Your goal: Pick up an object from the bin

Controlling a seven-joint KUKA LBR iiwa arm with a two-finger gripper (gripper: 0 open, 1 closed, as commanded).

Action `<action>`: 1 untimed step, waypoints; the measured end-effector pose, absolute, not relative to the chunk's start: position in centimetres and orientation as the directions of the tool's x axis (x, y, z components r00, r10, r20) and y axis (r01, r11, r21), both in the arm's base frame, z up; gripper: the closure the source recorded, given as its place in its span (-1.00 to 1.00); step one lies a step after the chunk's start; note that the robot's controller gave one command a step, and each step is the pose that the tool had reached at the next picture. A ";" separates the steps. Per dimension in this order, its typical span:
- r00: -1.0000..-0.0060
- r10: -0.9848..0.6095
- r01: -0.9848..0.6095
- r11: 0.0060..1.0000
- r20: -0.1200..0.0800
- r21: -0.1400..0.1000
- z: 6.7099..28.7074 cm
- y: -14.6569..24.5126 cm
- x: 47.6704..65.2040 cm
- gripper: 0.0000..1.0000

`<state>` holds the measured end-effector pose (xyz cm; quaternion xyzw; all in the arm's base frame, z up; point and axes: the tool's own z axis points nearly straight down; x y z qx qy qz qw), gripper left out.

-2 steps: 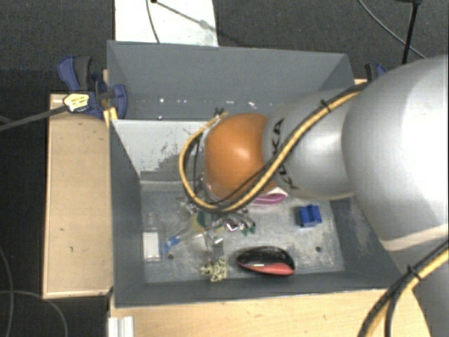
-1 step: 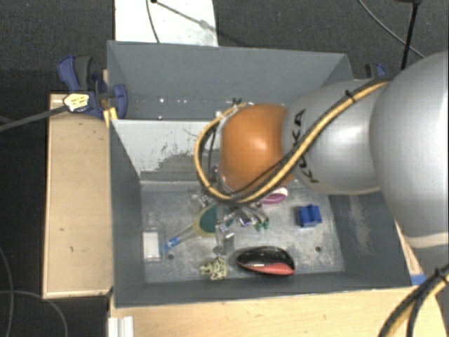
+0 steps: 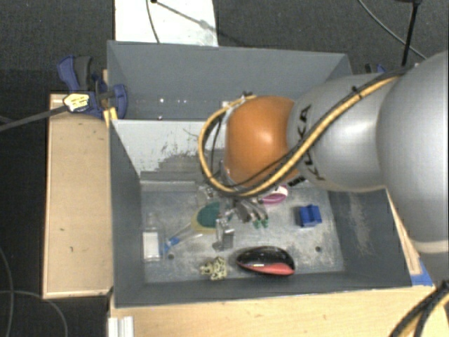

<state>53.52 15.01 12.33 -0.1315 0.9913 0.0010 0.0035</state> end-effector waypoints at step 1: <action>-0.925 -0.381 -0.381 0.925 0.001 0.001 6.8 15.4 55.1 -1.00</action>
Offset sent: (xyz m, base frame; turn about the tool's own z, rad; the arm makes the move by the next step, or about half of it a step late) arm 0.0162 0.0037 -0.0533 -0.1277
